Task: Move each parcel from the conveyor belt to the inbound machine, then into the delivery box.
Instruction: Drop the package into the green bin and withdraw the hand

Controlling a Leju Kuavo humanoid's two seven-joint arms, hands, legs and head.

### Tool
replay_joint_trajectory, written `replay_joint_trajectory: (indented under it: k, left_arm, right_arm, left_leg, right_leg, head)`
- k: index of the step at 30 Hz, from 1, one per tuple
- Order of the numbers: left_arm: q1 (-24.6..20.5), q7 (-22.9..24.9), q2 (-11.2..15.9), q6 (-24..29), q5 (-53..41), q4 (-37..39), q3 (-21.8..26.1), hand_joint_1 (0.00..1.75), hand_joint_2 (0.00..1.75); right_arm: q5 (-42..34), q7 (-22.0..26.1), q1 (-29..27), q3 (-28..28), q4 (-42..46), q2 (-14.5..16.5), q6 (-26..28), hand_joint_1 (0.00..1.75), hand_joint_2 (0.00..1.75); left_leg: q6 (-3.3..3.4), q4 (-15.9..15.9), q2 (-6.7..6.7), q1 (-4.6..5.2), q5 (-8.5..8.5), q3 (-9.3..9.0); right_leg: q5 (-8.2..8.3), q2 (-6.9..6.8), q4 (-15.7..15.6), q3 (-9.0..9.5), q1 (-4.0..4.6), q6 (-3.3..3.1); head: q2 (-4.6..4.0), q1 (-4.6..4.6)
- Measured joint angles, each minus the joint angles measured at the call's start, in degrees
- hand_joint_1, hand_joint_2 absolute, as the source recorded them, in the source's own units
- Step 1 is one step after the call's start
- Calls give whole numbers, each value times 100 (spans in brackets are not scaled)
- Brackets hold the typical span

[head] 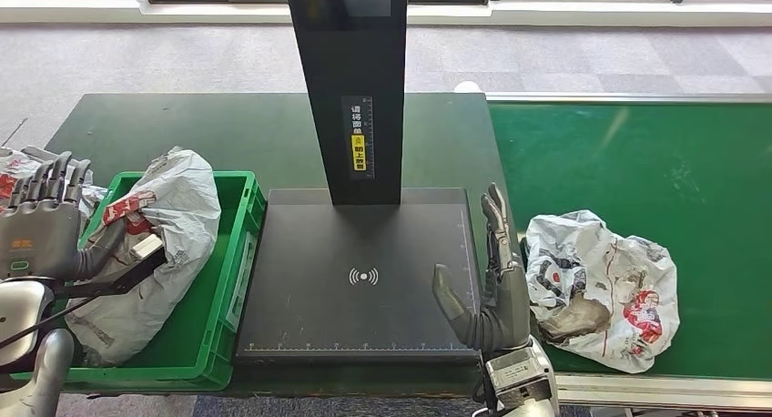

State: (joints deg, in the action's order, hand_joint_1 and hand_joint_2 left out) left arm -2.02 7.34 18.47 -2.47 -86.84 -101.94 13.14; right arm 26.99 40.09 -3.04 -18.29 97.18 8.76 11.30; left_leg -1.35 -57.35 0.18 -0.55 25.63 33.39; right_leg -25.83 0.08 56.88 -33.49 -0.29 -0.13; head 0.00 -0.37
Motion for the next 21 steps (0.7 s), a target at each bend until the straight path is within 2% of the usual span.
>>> replay_joint_trajectory:
  k: [8,11,17,19,21]
  left_arm:
    - [4,-16,1,-7,-1,-8,8,0,0]
    - [74,-177,56,-130,15,-75,82,0,0]
    - [747,-943,510,-911,422,-640,734,0,0]
    - [1021,-1220,686,-1240,769,-945,1113,0,0]
    - [1224,-1488,964,-1833,1377,-1272,1600,0,0]
  right_arm:
    - [-1,0,0,0,0,-11,0,0,175]
    - [-9,0,-2,0,0,-15,1,0,175]
    - [-150,0,-28,0,0,-72,73,0,175]
    - [-199,0,-41,0,0,-105,96,0,175]
    - [-241,0,-62,0,2,-139,133,0,175]
  left_leg:
    - [0,0,0,0,0,0]
    - [-1,1,2,0,1,1]
    - [-10,3,18,-4,7,1]
    - [-14,3,17,-8,10,1]
    - [-17,3,14,-19,11,4]
  right_leg:
    - [0,0,0,1,0,0]
    - [0,2,2,1,0,0]
    - [-7,16,5,-6,2,-9]
    - [-11,15,5,-6,4,-14]
    - [-15,12,5,-5,12,-18]
  head:
    - [0,0]
    - [0,0]
    - [0,0]
    - [0,1]
    - [0,0]
